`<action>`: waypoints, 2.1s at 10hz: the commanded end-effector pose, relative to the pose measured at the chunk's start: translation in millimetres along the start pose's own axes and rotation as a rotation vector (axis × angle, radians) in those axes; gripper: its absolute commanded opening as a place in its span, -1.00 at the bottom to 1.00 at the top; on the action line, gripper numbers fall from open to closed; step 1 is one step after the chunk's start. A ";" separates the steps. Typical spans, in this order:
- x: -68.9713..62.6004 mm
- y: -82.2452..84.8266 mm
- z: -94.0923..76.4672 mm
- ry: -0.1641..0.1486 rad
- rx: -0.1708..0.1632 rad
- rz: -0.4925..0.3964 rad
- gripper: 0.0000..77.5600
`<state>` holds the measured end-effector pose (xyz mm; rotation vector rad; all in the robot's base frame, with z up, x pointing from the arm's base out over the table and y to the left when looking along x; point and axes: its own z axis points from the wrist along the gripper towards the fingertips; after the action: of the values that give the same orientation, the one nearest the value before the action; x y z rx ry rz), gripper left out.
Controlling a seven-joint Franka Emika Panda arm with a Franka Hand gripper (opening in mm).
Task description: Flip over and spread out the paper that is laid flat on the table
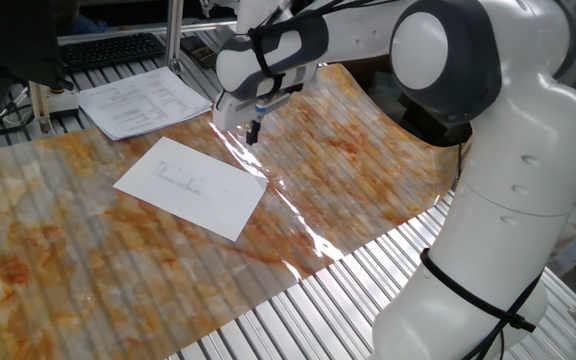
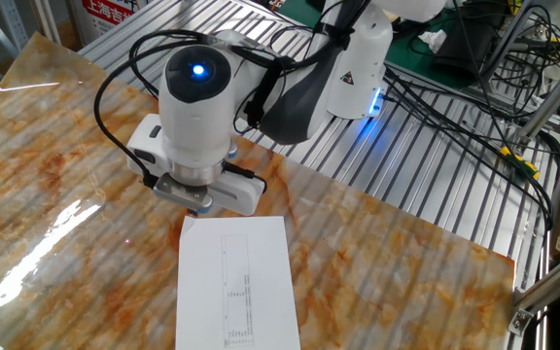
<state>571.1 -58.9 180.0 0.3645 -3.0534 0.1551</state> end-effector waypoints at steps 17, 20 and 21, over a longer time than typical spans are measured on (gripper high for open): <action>17.4 -26.2 82.7 -0.076 -0.031 -0.002 -0.97; 17.1 -27.0 90.0 -0.073 -0.033 -0.002 -0.97; 17.1 -27.2 90.4 -0.070 -0.035 -0.002 -0.97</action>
<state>555.6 -98.4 92.9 0.3792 -3.1170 0.0902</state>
